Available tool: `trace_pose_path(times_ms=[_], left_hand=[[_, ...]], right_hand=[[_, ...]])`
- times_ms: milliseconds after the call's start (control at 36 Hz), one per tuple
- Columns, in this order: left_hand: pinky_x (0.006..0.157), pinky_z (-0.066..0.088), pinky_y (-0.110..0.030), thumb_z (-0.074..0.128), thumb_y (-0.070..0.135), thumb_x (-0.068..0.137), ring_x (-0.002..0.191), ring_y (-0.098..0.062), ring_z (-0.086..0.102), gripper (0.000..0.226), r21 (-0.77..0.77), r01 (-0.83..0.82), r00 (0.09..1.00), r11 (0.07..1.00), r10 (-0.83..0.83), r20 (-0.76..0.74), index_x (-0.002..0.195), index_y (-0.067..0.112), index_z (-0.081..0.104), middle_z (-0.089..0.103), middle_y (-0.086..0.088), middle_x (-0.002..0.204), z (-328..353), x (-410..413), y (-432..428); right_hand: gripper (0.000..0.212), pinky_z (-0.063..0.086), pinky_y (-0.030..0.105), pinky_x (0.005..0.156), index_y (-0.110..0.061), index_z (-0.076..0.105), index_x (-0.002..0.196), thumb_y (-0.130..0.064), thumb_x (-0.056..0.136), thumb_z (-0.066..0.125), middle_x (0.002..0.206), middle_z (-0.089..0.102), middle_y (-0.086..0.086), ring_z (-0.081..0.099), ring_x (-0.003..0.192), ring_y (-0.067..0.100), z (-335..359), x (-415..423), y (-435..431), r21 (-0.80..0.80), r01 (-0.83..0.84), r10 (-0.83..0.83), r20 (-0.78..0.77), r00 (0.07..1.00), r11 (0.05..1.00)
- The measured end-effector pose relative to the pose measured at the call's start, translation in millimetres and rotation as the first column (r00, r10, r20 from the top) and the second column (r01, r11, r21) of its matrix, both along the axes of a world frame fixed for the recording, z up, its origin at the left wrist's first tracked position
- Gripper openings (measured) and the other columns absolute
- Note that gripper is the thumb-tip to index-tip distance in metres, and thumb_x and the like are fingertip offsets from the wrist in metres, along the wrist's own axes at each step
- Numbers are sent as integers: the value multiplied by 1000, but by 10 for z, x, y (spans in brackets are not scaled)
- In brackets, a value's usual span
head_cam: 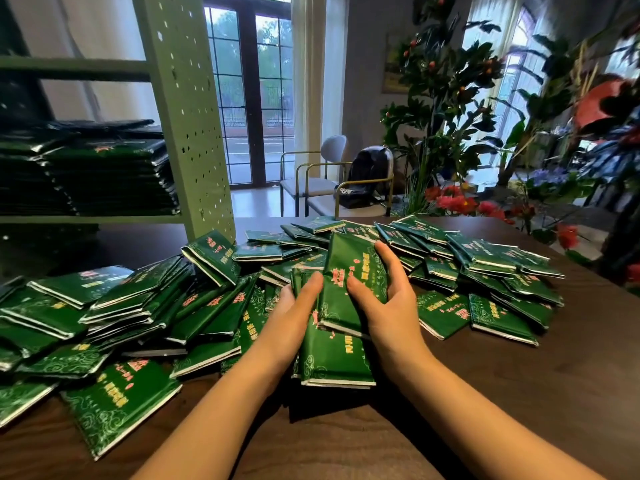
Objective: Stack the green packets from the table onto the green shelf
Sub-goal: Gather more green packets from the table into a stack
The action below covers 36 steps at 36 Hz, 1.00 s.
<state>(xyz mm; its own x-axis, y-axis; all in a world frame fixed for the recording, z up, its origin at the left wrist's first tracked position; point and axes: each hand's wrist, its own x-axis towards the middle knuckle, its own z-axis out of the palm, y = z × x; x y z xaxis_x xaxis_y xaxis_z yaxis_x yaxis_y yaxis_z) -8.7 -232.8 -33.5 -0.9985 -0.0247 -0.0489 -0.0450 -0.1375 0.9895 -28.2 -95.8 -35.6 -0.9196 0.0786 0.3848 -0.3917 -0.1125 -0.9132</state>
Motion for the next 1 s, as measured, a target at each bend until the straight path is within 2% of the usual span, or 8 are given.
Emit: trace_pose_path(times_ms=[111, 194, 306, 528, 611, 778, 917, 1000], left_hand=[[101, 48, -48, 59, 55, 88, 111, -24, 64, 63, -12, 1, 1000, 1000, -1, 10, 137, 19, 44, 65, -3, 125, 34, 32, 66], [106, 43, -52, 66, 69, 67, 120, -28, 59, 89, -6, 13, 1000, 1000, -13, 11, 139, 20, 45, 61, -6, 132, -55, -39, 4], [110, 37, -52, 70, 86, 41, 132, -28, 49, 126, 60, -39, 999, 997, 37, 36, 147, 29, 37, 48, -5, 147, -183, -157, -60], [97, 51, -51, 60, 52, 88, 105, -30, 68, 66, 127, -101, 992, 987, 91, 88, 138, 11, 47, 70, -13, 117, -90, -120, -13], [87, 55, -47, 47, 36, 100, 97, -32, 71, 39, 169, -119, 990, 978, 104, 95, 130, 11, 54, 72, -16, 110, -104, -140, -6], [86, 56, -51, 49, 40, 98, 101, -33, 69, 49, 199, -158, 986, 967, 145, 82, 138, 12, 46, 68, -16, 119, -119, -146, -3], [104, 44, -53, 58, 82, 56, 130, -28, 51, 112, 234, -223, 975, 946, 217, 54, 149, 26, 34, 42, -6, 151, -322, -294, -42], [104, 45, -52, 46, 81, 78, 123, -28, 58, 90, 265, -205, 979, 942, 194, 69, 139, 15, 50, 57, -10, 138, -161, -158, 12]], right_hand=[[60, 43, 40, 106, -38, 42, 133, -12, 86, 68, 135, 53, -6, 53, 122, 10, -14, -11, 10, 9, -9, 9, -10, 1000, 1000], [60, 46, 26, 100, -33, 40, 137, -5, 88, 63, 133, 53, -9, 55, 118, 4, 38, -42, 45, -62, 33, -33, -13, 999, 998], [48, 53, 39, 91, -29, 51, 129, 2, 91, 54, 113, 66, -5, 65, 100, 18, 153, -125, 168, -256, -3, 28, 94, 995, 967], [48, 54, 34, 87, -31, 58, 124, -1, 87, 61, 120, 66, 2, 66, 103, 20, 138, -66, 191, 55, -235, 229, 88, 969, 971], [49, 50, 18, 87, -24, 56, 127, 4, 87, 60, 116, 65, -12, 63, 104, 1, 133, 27, 102, 174, -239, 240, 13, 971, 955], [50, 35, 1, 89, -31, 51, 130, -11, 86, 65, 123, 52, 0, 51, 107, -11, 79, 68, 46, 367, -151, 197, -90, 976, 918], [50, 23, 0, 101, -43, 43, 127, -31, 81, 57, 141, 35, -5, 31, 130, -8, 41, 61, -5, 469, -106, 178, -112, 978, 877], [51, 18, -2, 102, -42, 39, 131, -31, 83, 55, 149, 29, -8, 22, 135, -10, 15, 72, -28, 488, -108, 185, -111, 976, 866]])
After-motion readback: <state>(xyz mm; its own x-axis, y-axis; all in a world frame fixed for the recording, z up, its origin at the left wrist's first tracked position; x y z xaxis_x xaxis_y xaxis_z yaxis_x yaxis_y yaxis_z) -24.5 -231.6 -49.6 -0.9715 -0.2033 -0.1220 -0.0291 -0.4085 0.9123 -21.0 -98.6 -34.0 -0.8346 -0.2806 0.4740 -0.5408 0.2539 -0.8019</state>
